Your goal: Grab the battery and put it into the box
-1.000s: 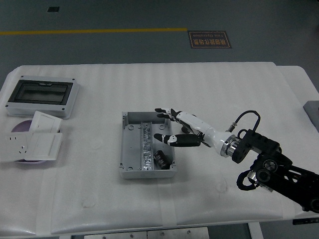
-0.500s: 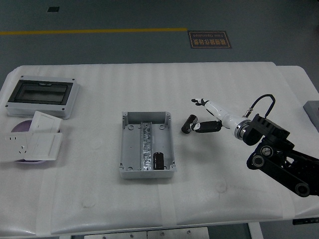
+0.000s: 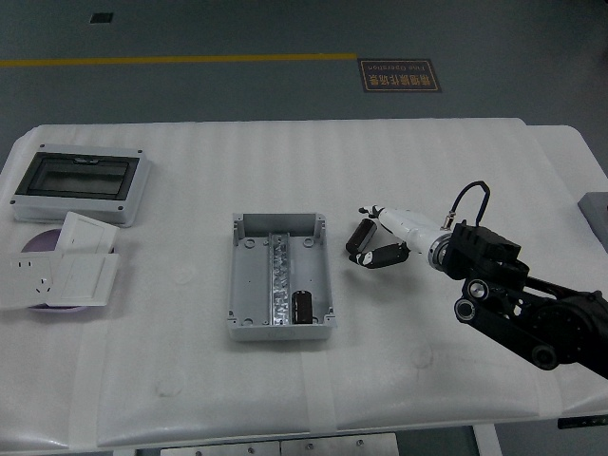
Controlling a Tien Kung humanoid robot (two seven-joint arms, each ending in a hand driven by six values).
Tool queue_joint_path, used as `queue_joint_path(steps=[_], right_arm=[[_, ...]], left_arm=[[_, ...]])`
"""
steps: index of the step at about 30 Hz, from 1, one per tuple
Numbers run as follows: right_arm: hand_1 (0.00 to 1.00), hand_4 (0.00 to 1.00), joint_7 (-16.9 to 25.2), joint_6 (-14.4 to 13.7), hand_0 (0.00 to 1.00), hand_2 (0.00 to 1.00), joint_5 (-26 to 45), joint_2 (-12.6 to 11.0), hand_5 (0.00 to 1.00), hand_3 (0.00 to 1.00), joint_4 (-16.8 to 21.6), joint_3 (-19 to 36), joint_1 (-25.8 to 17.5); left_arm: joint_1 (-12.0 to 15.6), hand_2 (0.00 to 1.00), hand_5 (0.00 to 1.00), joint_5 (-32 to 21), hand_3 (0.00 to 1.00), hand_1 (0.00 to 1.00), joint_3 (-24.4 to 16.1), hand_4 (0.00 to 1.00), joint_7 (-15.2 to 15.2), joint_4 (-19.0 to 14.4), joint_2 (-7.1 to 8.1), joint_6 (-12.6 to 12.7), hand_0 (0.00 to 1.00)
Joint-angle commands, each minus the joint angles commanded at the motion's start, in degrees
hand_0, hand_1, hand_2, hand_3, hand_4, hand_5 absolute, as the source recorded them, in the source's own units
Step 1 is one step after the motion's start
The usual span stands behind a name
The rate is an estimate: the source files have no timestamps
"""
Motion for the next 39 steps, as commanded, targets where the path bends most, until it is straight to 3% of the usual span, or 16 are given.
queue_joint_path(steps=[5,6,17,18,23,24,29,30,35,36,39], right_arm=[[0.971,0.863,0.1,-1.2,0.998,0.961,-0.3,0.6,0.5,0.998,-1.7,-0.5,0.4],[0.966,0.871,0.1,-1.6,0.998,0.961,-0.4,0.7,0.549,0.998,-2.0,-0.5,0.5],[0.944,0.855,0.3,-4.0,0.998,0.935,-1.1,1.5,0.531,0.998,-3.7,-1.5,0.1],[0.855,0.849,0.2,-4.1,0.998,0.769,-1.3,1.5,0.523,0.909,-3.6,-1.7,0.1],[0.855,0.849,-0.1,-4.6,0.998,0.769,-2.1,1.4,0.523,0.909,-3.2,-2.2,-0.2],[0.808,0.828,-0.1,-4.7,0.998,0.654,-2.3,1.4,0.517,0.81,-3.2,-2.3,-0.2],[0.808,0.828,-0.2,-5.8,0.998,0.654,-3.4,1.1,0.517,0.81,-3.0,-2.5,-0.5],[0.779,0.763,-0.2,-6.0,0.998,0.573,-3.5,1.1,0.474,0.747,-3.0,-2.5,-0.5],[0.779,0.763,0.2,-7.0,0.998,0.573,-4.1,0.8,0.474,0.747,-2.9,-2.7,-1.0],[0.73,0.66,0.2,-7.2,0.98,0.472,-4.3,0.7,0.398,0.667,-2.7,-2.6,-1.1],[0.73,0.66,0.6,-8.0,0.98,0.472,-4.9,0.3,0.398,0.667,-1.9,-2.0,-1.7]], left_arm=[[-0.1,0.511,0.002,0.0,0.552,0.558,0.2,0.283,-0.1,0.0,0.03,0.1,0.626],[-0.1,0.511,0.002,0.0,0.552,0.558,0.2,0.281,-0.1,0.0,0.04,0.1,0.624],[-0.2,0.511,0.002,-0.4,0.552,0.558,0.6,0.282,-0.3,0.0,0.09,0.2,0.624],[-0.2,0.511,0.002,-0.4,0.552,0.558,0.6,0.282,-0.3,0.0,0.12,0.3,0.624],[-0.1,0.511,0.002,-0.4,0.552,0.558,0.6,0.282,-0.3,0.0,0.14,0.3,0.624],[-0.1,0.511,0.002,-0.5,0.551,0.558,0.6,0.282,-0.3,0.0,0.12,0.3,0.624],[-0.1,0.511,0.002,-0.6,0.551,0.558,0.7,0.282,-0.3,0.0,0.1,0.4,0.624],[-0.1,0.511,0.002,-0.6,0.551,0.558,0.6,0.282,-0.3,0.0,0.11,0.4,0.624],[-0.1,0.511,0.002,-0.5,0.551,0.558,0.6,0.282,-0.4,0.0,0.09,0.4,0.624],[-0.1,0.511,0.002,-0.5,0.552,0.558,0.6,0.283,-0.4,0.0,0.07,0.5,0.624],[-0.1,0.511,0.002,-0.6,0.552,0.558,0.7,0.283,-0.4,0.0,0.02,0.5,0.624]])
